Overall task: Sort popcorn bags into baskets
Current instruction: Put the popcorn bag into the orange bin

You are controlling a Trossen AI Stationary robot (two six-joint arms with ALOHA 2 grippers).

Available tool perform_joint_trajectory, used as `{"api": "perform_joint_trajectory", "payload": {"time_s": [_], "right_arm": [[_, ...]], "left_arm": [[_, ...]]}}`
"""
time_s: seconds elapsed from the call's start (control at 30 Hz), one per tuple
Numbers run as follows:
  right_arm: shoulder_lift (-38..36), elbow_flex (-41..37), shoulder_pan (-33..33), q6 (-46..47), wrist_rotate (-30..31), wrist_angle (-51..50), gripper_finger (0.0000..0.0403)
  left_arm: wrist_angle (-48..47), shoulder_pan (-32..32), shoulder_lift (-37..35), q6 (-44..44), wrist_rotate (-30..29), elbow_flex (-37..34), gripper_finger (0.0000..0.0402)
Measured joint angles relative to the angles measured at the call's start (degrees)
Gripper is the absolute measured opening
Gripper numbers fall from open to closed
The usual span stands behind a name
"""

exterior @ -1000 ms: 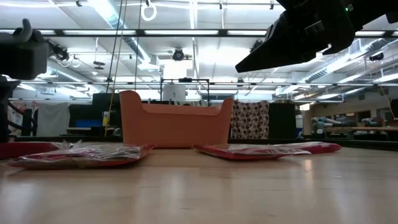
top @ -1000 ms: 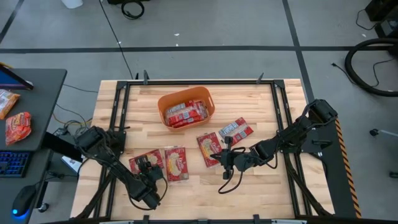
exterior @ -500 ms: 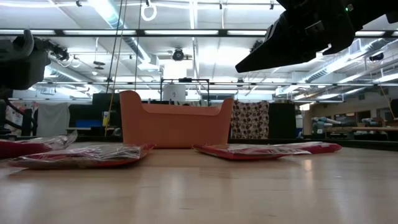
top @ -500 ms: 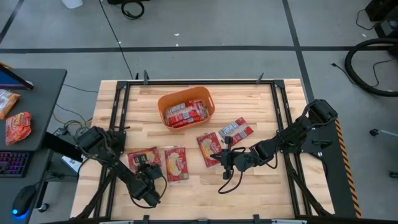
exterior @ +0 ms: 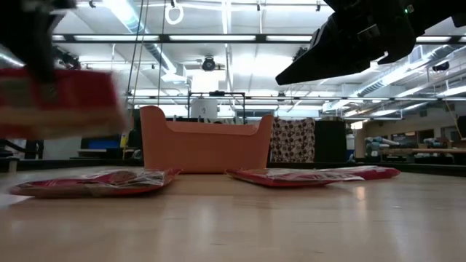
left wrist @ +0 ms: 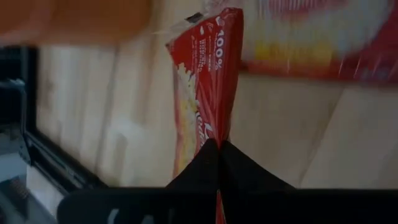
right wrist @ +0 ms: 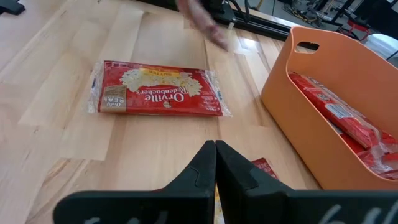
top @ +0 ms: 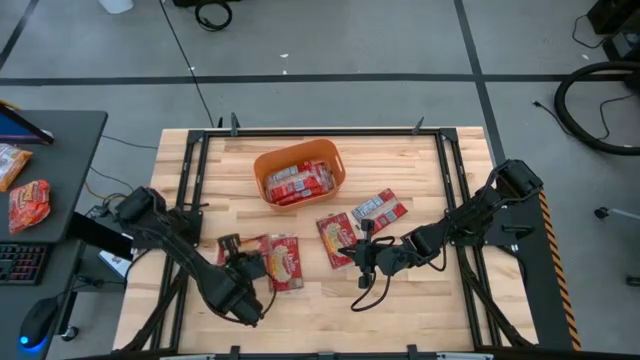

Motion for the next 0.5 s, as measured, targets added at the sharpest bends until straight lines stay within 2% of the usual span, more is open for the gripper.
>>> {"api": "perform_joint_trajectory", "payload": {"time_s": [0.27, 0.5], "right_arm": [[0.0, 0.0, -0.1, -0.1, 0.0, 0.4, 0.001], [0.0, 0.0, -0.1, -0.2, 0.0, 0.4, 0.001]], "left_arm": [[0.4, 5.8, -2.1, 7.4, -12.7, 9.0, 0.0003], [8.7, 13.9, -2.1, 23.3, -22.7, 13.6, 0.0003]]}}
